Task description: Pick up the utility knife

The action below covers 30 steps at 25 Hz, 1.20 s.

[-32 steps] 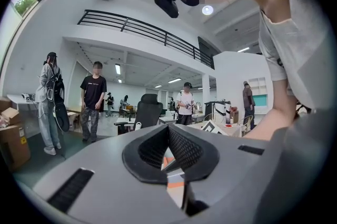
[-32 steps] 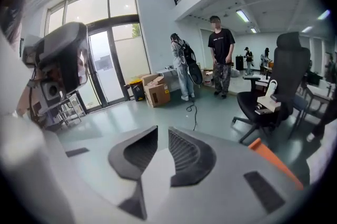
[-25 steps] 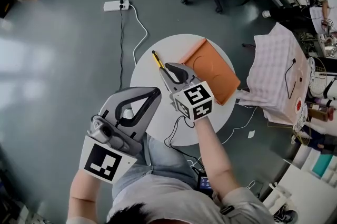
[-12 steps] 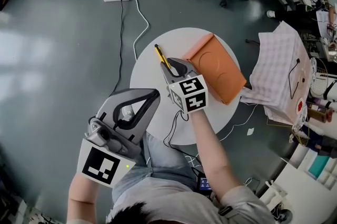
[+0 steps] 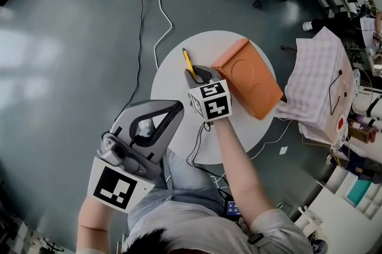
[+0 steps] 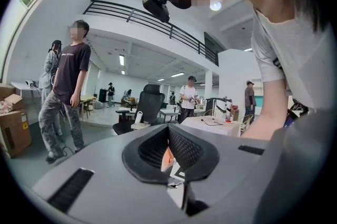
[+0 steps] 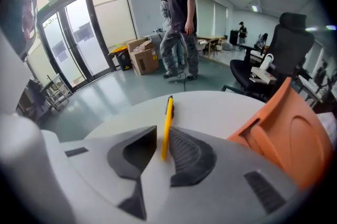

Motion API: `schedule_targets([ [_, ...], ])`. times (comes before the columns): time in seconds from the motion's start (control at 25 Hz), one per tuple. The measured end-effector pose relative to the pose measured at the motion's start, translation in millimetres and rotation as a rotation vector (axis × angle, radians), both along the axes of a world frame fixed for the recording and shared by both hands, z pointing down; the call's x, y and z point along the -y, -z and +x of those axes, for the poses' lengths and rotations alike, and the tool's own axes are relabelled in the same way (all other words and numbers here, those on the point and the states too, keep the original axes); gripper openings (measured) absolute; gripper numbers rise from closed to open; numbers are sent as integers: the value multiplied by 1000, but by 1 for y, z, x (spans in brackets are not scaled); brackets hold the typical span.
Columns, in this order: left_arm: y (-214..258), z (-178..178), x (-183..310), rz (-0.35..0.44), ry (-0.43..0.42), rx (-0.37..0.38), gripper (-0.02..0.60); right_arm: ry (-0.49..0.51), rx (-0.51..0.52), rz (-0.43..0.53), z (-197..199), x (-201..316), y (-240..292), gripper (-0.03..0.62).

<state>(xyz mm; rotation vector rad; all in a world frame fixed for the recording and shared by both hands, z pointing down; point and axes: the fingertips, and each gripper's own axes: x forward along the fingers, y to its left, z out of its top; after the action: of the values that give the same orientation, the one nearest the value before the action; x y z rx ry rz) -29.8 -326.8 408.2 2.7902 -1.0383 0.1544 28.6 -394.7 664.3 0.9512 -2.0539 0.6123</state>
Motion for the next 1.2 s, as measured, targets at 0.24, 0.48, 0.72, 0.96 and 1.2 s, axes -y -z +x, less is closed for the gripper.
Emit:
schedule_targets([
  [0.24, -2, -6, -2, -1, 10, 3, 11, -29, -34, 22, 3, 3, -3, 37],
  [0.48, 2, -10, -6, 3, 12, 3, 11, -27, -50, 25, 1, 0, -1, 34],
  [0.72, 7, -14, -11, 19, 6, 13, 11, -13, -5, 62, -10, -12, 22, 32],
  [0.96, 31, -7, -21, 57, -28, 18, 11, -27, 84, 125, -16, -30, 77, 32],
  [1.2, 57, 9, -34, 119, -96, 24, 11, -56, 158, 242, -13, -47, 145, 32],
])
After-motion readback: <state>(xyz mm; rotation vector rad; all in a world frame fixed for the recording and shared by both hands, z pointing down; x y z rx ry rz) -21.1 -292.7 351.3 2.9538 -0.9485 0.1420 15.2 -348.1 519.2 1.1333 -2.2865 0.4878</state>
